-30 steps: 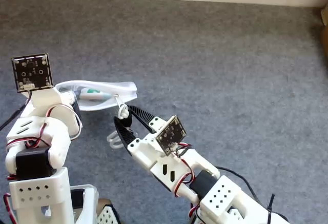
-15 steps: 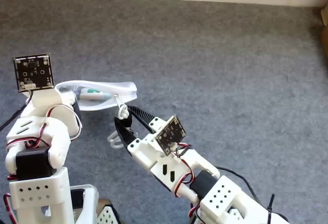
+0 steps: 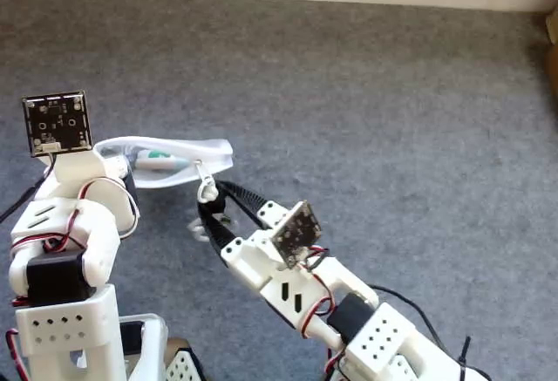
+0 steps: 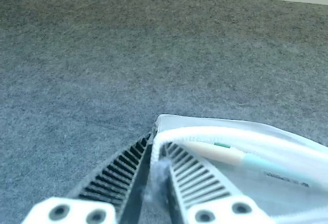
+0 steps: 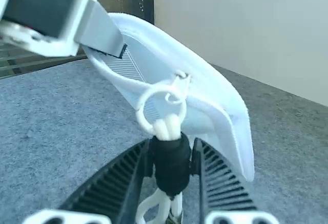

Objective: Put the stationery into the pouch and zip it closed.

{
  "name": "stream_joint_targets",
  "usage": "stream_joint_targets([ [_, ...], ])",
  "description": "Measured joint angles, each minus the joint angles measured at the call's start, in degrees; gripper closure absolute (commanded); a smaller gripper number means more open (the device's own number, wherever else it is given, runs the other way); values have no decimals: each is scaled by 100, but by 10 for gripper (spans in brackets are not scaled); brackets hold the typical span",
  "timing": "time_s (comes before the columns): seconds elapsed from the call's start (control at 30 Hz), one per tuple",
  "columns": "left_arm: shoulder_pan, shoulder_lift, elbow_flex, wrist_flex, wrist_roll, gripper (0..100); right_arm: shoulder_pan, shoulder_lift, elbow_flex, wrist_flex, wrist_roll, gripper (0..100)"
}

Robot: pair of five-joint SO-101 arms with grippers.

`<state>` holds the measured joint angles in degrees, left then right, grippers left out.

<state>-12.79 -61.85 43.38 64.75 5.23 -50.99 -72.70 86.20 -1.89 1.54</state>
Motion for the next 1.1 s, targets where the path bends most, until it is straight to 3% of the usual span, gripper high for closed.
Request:
stream_joint_targets([
  [0.2,0,0,0,0,0,989,-9,-897,79,677,0,879],
  [1.1,0,0,0,0,0,989,-9,-712,79,677,0,879],
])
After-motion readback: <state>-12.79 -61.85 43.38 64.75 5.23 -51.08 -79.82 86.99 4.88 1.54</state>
